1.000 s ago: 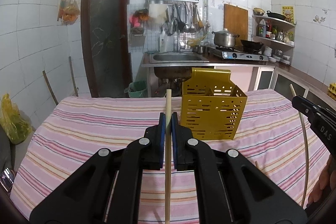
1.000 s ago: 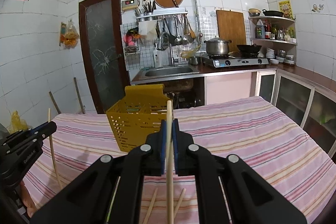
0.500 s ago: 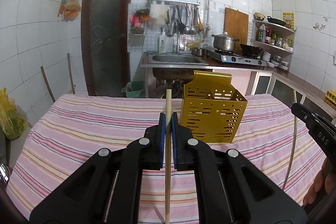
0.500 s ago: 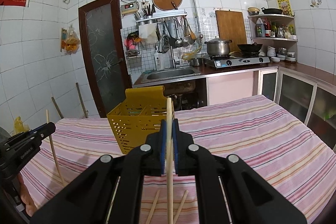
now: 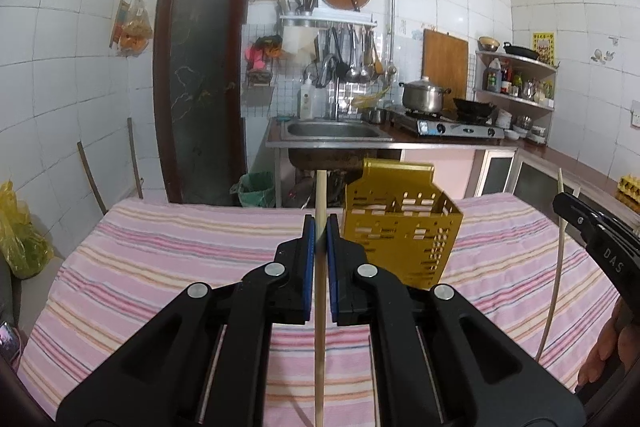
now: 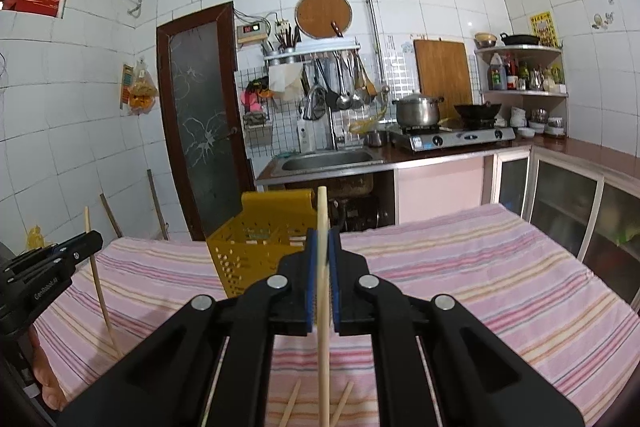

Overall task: Organize utensils
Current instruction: 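Lift the held chopstick with the left tool while the right tool carries its chopstick toward the yellow holder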

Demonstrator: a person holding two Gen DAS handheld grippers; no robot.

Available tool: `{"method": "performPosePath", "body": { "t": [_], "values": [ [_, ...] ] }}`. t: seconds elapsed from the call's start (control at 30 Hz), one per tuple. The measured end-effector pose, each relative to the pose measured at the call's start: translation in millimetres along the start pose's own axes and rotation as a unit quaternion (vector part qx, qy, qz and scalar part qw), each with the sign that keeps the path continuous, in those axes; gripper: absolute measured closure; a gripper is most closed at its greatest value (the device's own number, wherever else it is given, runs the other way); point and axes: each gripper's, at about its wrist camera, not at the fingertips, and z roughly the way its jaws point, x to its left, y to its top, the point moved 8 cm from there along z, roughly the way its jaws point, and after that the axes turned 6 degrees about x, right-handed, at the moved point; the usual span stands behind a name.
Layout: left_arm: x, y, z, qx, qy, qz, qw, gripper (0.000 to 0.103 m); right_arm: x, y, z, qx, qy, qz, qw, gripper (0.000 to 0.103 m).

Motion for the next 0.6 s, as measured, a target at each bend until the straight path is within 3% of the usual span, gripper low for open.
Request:
{"method": "performPosePath", "body": {
  "t": [0.43,0.6],
  "values": [
    [-10.5,61.6,-10.8,-0.045,-0.029,0.001,0.9986,0.099,6.9,43.2,5.3,-0.032,0.008,-0.007,0.999,0.097],
    [-15.1,102.8,-10.8,-0.069,-0.04,0.007,0.9968,0.099,10.4,73.4,10.4,-0.055,0.011,-0.005,0.998,0.097]
  ]
}}
